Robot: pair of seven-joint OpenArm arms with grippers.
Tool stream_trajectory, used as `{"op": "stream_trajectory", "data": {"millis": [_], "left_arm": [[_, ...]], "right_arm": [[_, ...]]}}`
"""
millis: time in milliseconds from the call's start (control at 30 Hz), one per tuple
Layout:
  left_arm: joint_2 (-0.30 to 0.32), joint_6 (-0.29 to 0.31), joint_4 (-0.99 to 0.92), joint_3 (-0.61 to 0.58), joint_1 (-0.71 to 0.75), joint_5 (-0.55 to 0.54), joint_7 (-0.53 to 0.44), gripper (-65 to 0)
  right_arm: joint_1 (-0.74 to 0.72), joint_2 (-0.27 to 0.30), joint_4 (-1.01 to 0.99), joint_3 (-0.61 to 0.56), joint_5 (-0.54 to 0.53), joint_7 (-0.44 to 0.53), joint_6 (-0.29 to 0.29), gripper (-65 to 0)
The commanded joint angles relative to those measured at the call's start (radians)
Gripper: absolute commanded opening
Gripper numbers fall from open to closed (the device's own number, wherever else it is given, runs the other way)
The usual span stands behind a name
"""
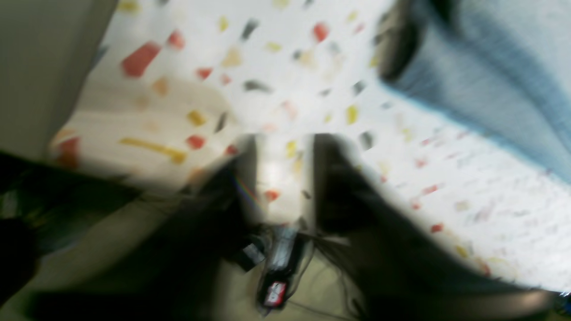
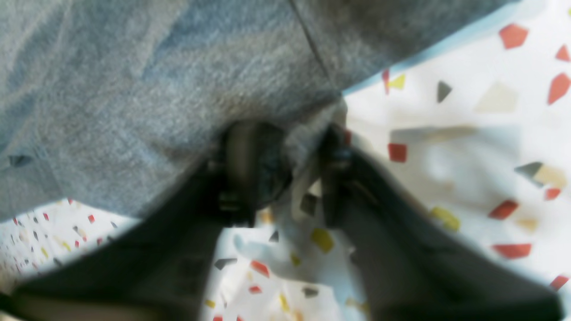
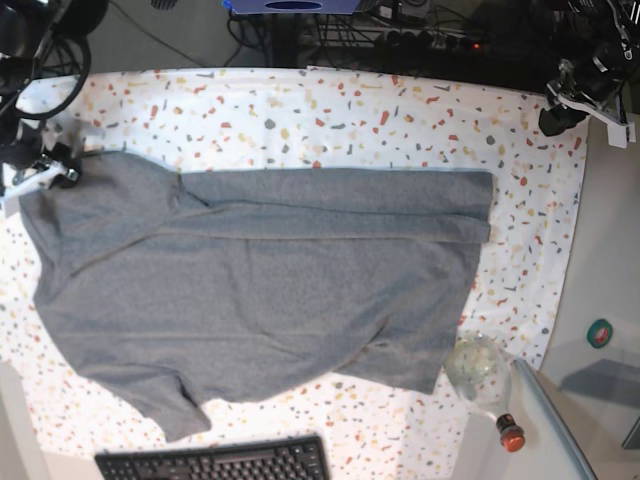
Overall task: Layout the t-shirt on the table in an organized manner, then fold the t-shirt properly
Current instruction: 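Open both grippers and move them to the folded edge ends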
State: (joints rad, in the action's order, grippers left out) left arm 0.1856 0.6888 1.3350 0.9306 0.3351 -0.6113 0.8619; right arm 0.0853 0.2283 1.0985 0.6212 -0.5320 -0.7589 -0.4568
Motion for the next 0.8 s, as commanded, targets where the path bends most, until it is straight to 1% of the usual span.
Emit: {"op": "stream_trajectory", "data": {"millis": [0,67,133,200,233,333,400,467,500,567,633,700,733,767], "left_arm": [[0.013,0.009,0.013,0.006,-0.009,0.011,-0.016,-65.0],[0.012,0.009,0.010,0.006,-0.017,0.047,-0.043,-65.0],[-0.004,0.009,-0.013,0.006,-0.015,0.055,-0.109,-65.0],[-0.008,0.009,-0.050,0.000,-0.015,0.057,-0.151,-65.0],[-0.008,0.009,-0.070,-0.002,-0.017,0.057,-0.152,-65.0],[-0.008,0.009,-0.108,-0.002,-0.020,0.057,-0.154,-65.0],[-0.008,0.009,-0.114,-0.002,-0.017,0.057,-0.157,-65.0],[-0.008,0.009,-0.110,-0.002,-0.015,0.057,-0.157,-65.0],[-0.007,0.009,-0.110,-0.002,-0.015,0.058,-0.157,-65.0],[-0.007,0.009,-0.110,-0.002,-0.015,0.058,-0.157,-65.0],[-0.007,0.009,-0.110,-0.002,-0.015,0.058,-0.157,-65.0],[-0.007,0.009,-0.110,-0.003,-0.015,0.058,-0.157,-52.2],[-0.010,0.009,-0.110,-0.003,-0.015,0.058,-0.158,-48.7],[-0.011,0.009,-0.113,-0.005,-0.020,0.058,-0.158,-47.2]], "right_arm": [[0.006,0.009,0.024,-0.001,-0.001,-0.015,-0.009,-65.0],[0.026,0.000,0.087,-0.001,-0.003,-0.038,-0.009,-65.0],[0.034,-0.039,0.171,-0.001,0.002,-0.055,-0.003,-65.0],[0.026,-0.046,0.225,-0.008,0.005,-0.064,-0.001,-65.0],[0.011,-0.046,0.245,-0.008,0.005,-0.077,-0.001,-65.0],[-0.069,-0.039,0.260,-0.010,0.006,-0.146,0.000,-65.0],[-0.140,-0.008,0.254,-0.010,0.008,-0.190,0.000,-65.0],[-0.209,0.015,0.220,-0.011,0.008,-0.205,0.003,-65.0],[-0.239,0.027,0.196,-0.011,0.008,-0.205,0.020,-65.0],[-0.319,0.052,0.131,-0.011,0.008,-0.199,0.085,-65.0],[-0.407,0.059,0.038,-0.011,0.008,-0.199,0.125,-65.0],[-0.482,0.064,-0.045,-0.011,0.008,-0.199,0.126,-65.0],[-0.503,0.075,-0.065,-0.011,0.008,-0.201,0.126,-60.6],[-0.517,0.082,-0.074,-0.011,0.006,-0.207,0.126,-47.9]]}}
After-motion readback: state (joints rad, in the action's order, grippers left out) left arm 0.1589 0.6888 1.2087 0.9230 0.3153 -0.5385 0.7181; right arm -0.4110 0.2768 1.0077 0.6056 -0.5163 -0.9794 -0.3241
